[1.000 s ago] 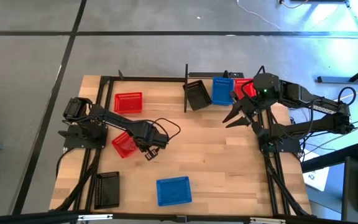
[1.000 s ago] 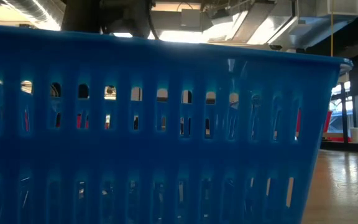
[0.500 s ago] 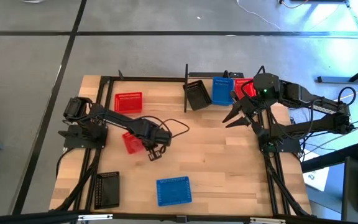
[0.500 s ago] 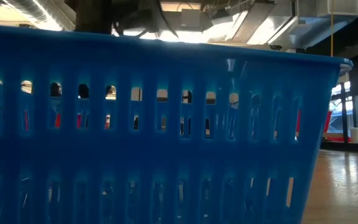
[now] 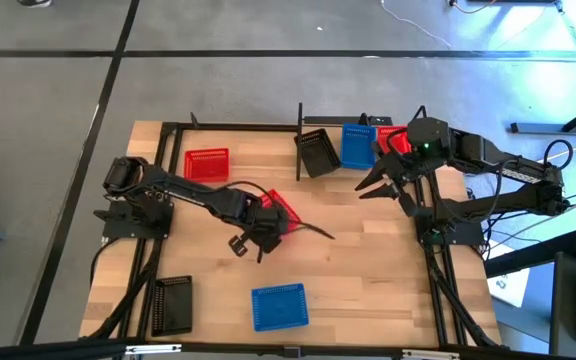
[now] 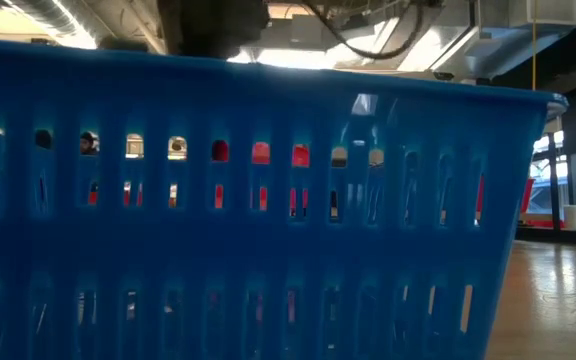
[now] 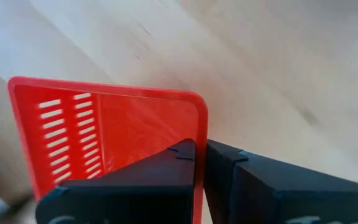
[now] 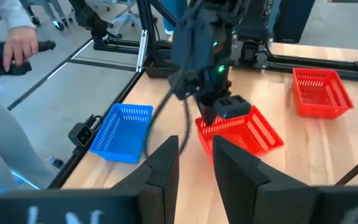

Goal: Stack baskets on shelf by color
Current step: Stack the bottom red bin on top of the other red bin on the shelf

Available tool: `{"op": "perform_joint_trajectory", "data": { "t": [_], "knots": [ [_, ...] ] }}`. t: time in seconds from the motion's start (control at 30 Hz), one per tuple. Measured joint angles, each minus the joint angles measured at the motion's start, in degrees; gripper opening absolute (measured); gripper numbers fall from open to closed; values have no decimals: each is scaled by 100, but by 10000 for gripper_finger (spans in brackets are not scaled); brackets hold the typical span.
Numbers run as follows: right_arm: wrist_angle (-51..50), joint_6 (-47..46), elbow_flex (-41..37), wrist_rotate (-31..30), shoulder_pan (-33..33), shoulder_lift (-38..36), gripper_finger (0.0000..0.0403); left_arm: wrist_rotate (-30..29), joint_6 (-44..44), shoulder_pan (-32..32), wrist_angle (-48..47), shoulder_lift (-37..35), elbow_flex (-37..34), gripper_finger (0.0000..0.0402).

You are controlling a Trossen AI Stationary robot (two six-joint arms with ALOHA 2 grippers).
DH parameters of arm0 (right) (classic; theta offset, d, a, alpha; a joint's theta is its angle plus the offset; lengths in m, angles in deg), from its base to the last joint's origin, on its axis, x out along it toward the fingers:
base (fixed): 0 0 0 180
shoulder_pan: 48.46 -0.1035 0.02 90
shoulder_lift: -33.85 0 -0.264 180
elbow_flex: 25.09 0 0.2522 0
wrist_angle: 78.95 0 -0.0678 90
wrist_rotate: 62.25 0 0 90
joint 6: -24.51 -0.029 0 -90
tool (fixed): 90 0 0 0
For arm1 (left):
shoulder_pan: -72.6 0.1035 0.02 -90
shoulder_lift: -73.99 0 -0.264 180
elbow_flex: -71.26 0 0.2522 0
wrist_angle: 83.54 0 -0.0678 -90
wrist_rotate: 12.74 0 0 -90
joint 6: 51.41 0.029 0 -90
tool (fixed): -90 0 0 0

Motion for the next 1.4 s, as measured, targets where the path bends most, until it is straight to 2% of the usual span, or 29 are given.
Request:
{"op": "perform_joint_trajectory", "data": {
  "t": [0.17, 0.37, 0.73, 1.03, 1.4],
  "knots": [
    [-7, -360, 0, -2, 0, 1, 96, -337, 1168, -114, 491, 340, -11, 1],
    [-29, -413, 0, -2, 0, 0, 96, -247, 1567, -207, 686, 709, -13, 0],
    [-39, -428, 0, -90, -2, 1, 96, -341, 938, -368, 1650, 751, -9, 12],
    [-41, -709, 0, -94, -2, 1, 96, -342, 1071, -379, 1722, 751, -9, 10],
    [-42, -728, 0, -94, -1, 2, 96, -386, 693, -352, 1867, 751, -9, 50]
  ]
}}
